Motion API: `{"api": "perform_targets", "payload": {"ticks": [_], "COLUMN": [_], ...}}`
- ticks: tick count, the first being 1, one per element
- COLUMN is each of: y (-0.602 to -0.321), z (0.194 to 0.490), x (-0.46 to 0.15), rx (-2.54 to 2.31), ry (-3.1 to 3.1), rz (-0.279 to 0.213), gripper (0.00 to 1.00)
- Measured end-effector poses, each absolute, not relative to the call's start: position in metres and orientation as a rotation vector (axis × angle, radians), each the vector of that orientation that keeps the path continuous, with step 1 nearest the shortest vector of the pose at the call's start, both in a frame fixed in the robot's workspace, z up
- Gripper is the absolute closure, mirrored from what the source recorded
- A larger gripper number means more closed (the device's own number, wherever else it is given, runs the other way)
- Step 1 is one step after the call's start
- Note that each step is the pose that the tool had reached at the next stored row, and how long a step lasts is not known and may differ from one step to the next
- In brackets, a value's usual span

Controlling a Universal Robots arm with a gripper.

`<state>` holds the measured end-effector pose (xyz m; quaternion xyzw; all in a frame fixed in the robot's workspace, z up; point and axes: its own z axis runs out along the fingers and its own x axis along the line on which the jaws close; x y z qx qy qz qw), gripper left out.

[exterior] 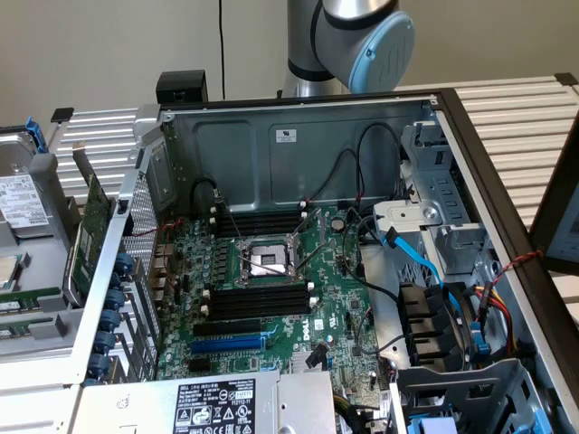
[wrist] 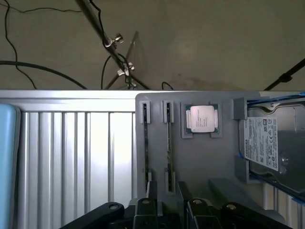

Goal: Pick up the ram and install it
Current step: 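Pick up the ram and move it above insertion slot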

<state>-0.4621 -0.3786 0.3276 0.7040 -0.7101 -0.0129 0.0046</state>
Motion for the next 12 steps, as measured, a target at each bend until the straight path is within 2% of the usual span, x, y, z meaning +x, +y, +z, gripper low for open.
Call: {"api": "perform_targets", "payload": {"ticks": [12], "y": [-0.385], "z": [0.306], "x": [-0.464], "rx": [2.213], "ry": [-2.217], "rz": [-0.04], "gripper": [0.69]}}
